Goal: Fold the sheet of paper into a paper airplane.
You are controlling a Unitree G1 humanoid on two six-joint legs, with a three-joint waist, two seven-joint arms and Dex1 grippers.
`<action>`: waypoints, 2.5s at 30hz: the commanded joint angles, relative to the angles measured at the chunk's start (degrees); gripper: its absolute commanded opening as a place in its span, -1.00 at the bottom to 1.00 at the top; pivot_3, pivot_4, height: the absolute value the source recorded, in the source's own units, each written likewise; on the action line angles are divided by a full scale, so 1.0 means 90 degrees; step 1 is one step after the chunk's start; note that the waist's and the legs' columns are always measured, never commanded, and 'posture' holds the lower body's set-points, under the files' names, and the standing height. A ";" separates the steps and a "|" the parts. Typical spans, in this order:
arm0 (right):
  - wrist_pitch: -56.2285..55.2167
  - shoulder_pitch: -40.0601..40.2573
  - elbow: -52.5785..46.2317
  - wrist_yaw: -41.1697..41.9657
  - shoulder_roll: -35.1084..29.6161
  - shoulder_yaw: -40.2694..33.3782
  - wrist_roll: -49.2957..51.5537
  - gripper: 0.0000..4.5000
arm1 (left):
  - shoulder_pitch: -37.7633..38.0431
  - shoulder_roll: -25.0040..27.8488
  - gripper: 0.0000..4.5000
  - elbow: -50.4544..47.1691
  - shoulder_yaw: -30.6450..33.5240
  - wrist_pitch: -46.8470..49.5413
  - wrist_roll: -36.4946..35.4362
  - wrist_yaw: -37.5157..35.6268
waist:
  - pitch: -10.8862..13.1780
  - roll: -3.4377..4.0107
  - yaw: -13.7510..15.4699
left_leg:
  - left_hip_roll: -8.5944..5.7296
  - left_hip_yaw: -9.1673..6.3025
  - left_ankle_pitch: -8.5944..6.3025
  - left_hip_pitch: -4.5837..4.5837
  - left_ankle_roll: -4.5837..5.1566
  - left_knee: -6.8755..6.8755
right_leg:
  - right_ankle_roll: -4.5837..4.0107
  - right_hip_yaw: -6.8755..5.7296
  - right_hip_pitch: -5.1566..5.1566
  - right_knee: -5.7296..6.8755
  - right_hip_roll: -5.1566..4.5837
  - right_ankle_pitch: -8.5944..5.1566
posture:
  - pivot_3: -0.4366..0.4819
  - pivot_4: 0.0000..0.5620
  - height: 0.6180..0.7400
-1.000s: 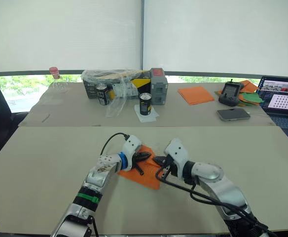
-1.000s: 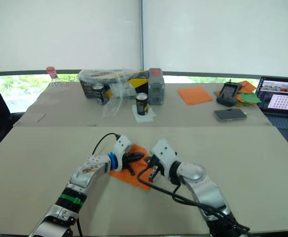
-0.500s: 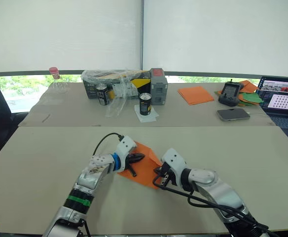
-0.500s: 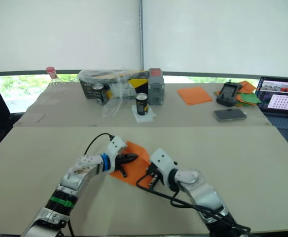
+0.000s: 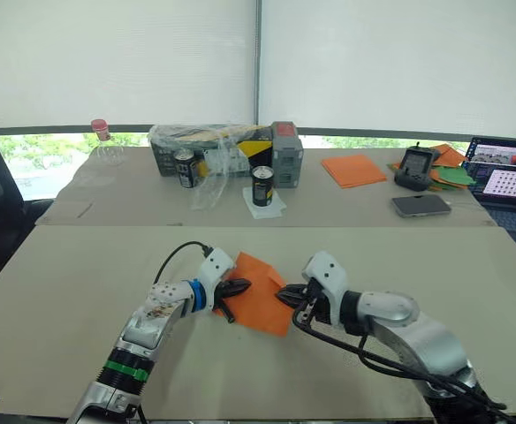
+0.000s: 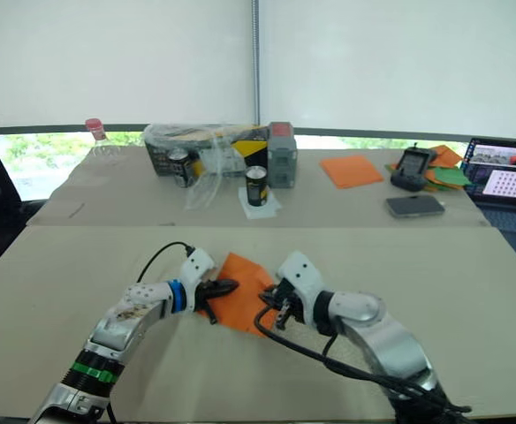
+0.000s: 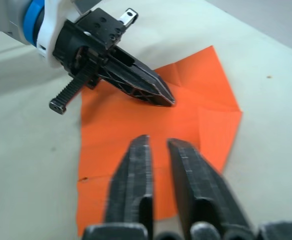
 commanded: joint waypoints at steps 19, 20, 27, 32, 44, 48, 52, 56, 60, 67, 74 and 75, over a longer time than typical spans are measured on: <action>-0.1210 -0.0439 0.1077 -0.1136 0.0348 0.0754 -0.1540 -0.57 | 0.0234 0.0045 -1.00 -0.0028 -0.0126 0.0198 -0.0081 -0.0116 | 0.0000 0.0000 0.0004 | -0.0002 0.0003 0.0000 -0.0001 0.0000 -0.0005 | 0.0000 0.0000 -0.0006 0.0001 -0.0001 0.0000 | -0.05 -0.47 1.00; -0.1233 -0.0429 0.1094 -0.1096 0.0322 0.0740 -0.1538 -0.72 | 0.0248 0.0044 -1.00 -0.0044 -0.0124 0.0156 -0.0104 -0.0156 | 0.0000 0.0000 0.0003 | -0.0002 0.0002 0.0000 -0.0001 0.0000 -0.0007 | 0.0000 0.0000 -0.0006 0.0001 0.0000 0.0000 | -0.05 -0.47 1.00; -0.2101 -0.0553 0.1464 -0.0728 0.0031 0.0754 -0.1630 -0.99 | 0.0413 0.0200 -1.00 -0.0446 -0.0085 0.0095 -0.0527 -0.0767 | 0.0002 0.0002 0.0005 | -0.0002 0.0006 0.0000 -0.0002 -0.0001 -0.0011 | -0.0001 0.0001 -0.0007 -0.0004 -0.0002 0.0000 | -0.05 -0.47 1.00; -0.3220 -0.0714 0.1897 0.0178 -0.0250 0.0835 -0.1483 -0.99 | 0.0537 0.0416 -1.00 -0.0882 -0.0113 0.0219 -0.0943 -0.1352 | 0.0028 0.0003 -0.0004 | 0.0000 0.0007 0.0000 -0.0004 0.0000 -0.0012 | -0.0001 0.0001 -0.0009 -0.0006 0.0000 0.0000 | -0.05 -0.47 1.00; -0.4520 -0.1081 0.3223 0.1007 -0.0113 0.0919 -0.1639 -0.99 | 0.0503 0.0461 -1.00 -0.0942 -0.0162 0.0186 -0.0987 -0.1345 | 0.0059 0.0003 0.0000 | 0.0003 0.0009 0.0000 -0.0007 0.0000 -0.0012 | -0.0001 0.0002 -0.0014 -0.0002 0.0000 0.0000 | -0.05 -0.47 1.00; -0.4428 -0.0896 0.3070 0.0963 -0.0022 0.0921 -0.1692 -0.99 | 0.0654 0.0523 -1.00 -0.0986 -0.0258 0.0149 -0.0910 -0.1350 | 0.0060 0.0003 0.0000 | 0.0001 0.0010 0.0001 -0.0014 -0.0001 -0.0012 | -0.0001 0.0002 -0.0020 -0.0002 -0.0001 0.0000 | -0.05 -0.47 1.00; -0.4017 -0.0598 0.2552 0.0921 0.0208 0.0855 -0.1424 -0.99 | 0.0750 0.0545 -1.00 -0.0963 -0.0353 0.0120 -0.0811 -0.1307 | 0.0060 0.0003 0.0006 | 0.0002 0.0008 0.0001 -0.0015 -0.0001 -0.0012 | -0.0001 0.0002 -0.0022 -0.0001 -0.0001 0.0000 | -0.05 -0.47 1.00; -0.3854 -0.0367 0.2401 0.0846 0.0340 0.0962 -0.1560 -0.99 | 0.0749 0.0452 -1.00 -0.0882 -0.0426 0.0097 -0.0773 -0.1194 | 0.0060 0.0003 0.0005 | 0.0001 0.0008 0.0001 -0.0014 -0.0001 -0.0011 | -0.0001 0.0003 -0.0020 0.0000 -0.0002 0.0000 | -0.05 -0.47 1.00; -0.3837 -0.0328 0.2510 0.0739 0.0363 0.1019 -0.1742 -0.99 | 0.0737 0.0397 -1.00 -0.0890 -0.0463 0.0123 -0.0755 -0.1136 | 0.0059 0.0003 0.0006 | 0.0001 0.0008 0.0001 -0.0013 -0.0001 -0.0011 | -0.0001 0.0002 -0.0020 0.0002 -0.0001 0.0000 | -0.05 -0.47 1.00; -0.3973 -0.0334 0.2799 0.0660 0.0264 0.1101 -0.2081 -0.99 | 0.0738 0.0414 -1.00 -0.0917 -0.0444 0.0122 -0.0755 -0.1112 | 0.0059 0.0003 0.0008 | 0.0000 0.0009 0.0001 -0.0013 -0.0001 -0.0011 | -0.0001 0.0002 -0.0020 0.0002 -0.0002 0.0000 | -0.05 -0.47 1.00; -0.4136 -0.0317 0.2928 0.0872 0.0149 0.1334 -0.2337 -0.99 | 0.0696 0.0426 -1.00 -0.0948 -0.0224 0.0123 -0.0857 -0.1018 | 0.0059 0.0003 0.0008 | 0.0000 0.0009 0.0001 -0.0011 -0.0001 -0.0011 | -0.0001 0.0002 -0.0018 0.0002 -0.0001 0.0000 | -0.05 -0.47 1.00; -0.4127 -0.0317 0.2938 0.0897 0.0146 0.1354 -0.2351 -0.99 | 0.0667 0.0387 -1.00 -0.0947 -0.0141 0.0165 -0.0927 -0.0977 | 0.0059 0.0004 0.0005 | 0.0000 0.0009 0.0001 -0.0011 -0.0001 -0.0011 | -0.0001 0.0002 -0.0018 0.0002 -0.0001 0.0000 | -0.05 -0.47 1.00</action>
